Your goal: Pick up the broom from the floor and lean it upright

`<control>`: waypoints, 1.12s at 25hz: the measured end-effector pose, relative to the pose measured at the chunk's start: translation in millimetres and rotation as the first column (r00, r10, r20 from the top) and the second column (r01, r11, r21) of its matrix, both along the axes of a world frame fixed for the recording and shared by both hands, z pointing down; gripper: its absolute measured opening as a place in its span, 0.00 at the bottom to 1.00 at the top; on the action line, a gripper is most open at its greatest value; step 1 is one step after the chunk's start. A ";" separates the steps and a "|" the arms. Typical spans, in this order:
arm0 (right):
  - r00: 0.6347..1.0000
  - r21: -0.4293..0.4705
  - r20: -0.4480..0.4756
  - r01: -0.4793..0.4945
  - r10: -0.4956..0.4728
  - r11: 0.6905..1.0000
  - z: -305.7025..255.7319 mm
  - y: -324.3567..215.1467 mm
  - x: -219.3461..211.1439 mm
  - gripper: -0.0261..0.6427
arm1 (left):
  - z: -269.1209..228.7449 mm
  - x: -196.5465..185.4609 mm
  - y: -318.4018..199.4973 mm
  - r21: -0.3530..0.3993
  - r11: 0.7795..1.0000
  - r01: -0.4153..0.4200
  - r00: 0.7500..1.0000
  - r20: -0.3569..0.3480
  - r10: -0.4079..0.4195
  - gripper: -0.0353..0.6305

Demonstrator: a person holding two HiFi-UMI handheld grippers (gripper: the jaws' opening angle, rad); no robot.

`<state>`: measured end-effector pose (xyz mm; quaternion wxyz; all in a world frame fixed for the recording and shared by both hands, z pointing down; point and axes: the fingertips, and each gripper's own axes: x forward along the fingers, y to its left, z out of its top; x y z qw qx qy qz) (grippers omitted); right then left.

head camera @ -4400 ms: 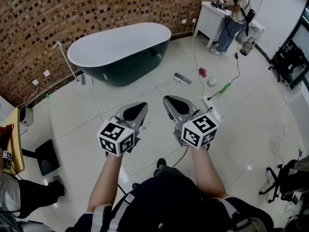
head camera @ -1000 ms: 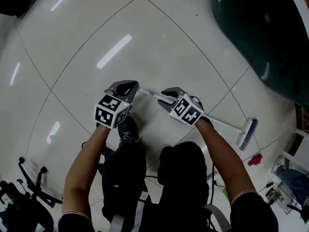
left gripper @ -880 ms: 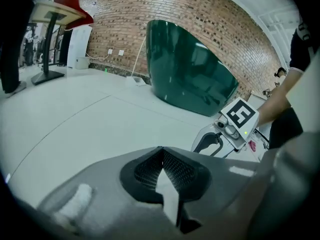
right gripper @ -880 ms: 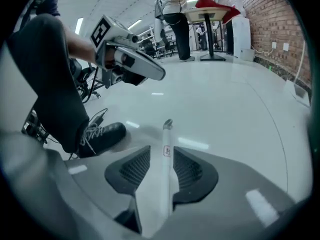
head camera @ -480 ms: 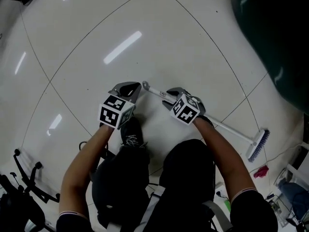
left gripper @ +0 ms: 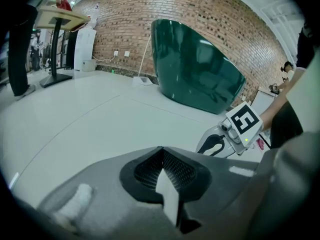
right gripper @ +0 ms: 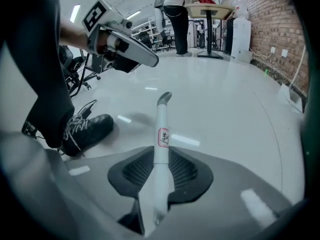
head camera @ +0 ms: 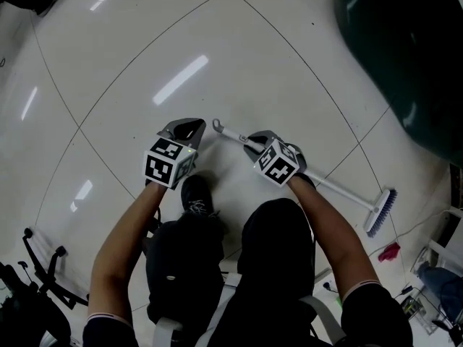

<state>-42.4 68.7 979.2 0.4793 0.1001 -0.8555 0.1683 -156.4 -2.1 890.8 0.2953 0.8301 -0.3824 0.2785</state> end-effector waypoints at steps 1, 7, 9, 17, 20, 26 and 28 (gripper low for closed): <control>1.000 0.007 0.005 -0.006 0.006 1.000 -13.8 -0.9 1.2 0.17 | -12.6 -0.8 -1.5 0.002 1.000 0.000 1.000 -0.004 0.000 0.05; 0.997 0.086 0.065 -0.054 0.048 0.995 -123.5 -21.2 2.9 0.17 | -107.3 2.6 -12.9 0.025 1.000 -0.009 1.000 -0.003 0.010 0.06; 0.995 0.100 0.078 -0.068 0.060 0.993 -163.5 -21.6 7.0 0.17 | -142.4 11.4 -11.5 0.026 0.999 -0.018 1.000 -0.009 0.019 0.06; 0.980 0.193 0.126 -0.177 0.154 0.965 -349.6 -41.6 41.9 0.17 | -299.1 53.9 -28.5 0.103 0.988 -0.117 0.993 -0.001 0.117 0.05; 0.968 0.222 0.125 -0.240 0.216 0.945 -414.7 -48.5 70.3 0.17 | -363.4 85.5 -31.7 0.151 0.967 -0.206 0.978 0.020 0.205 0.06; 0.919 0.283 0.116 -0.393 0.376 0.875 -511.8 -55.9 136.5 0.17 | -471.8 159.9 -32.8 0.215 0.908 -0.361 0.930 0.012 0.367 0.06; 0.893 0.300 0.112 -0.448 0.435 0.842 -536.2 -50.5 158.5 0.17 | -500.1 180.2 -27.5 0.222 0.892 -0.394 0.914 -0.006 0.405 0.06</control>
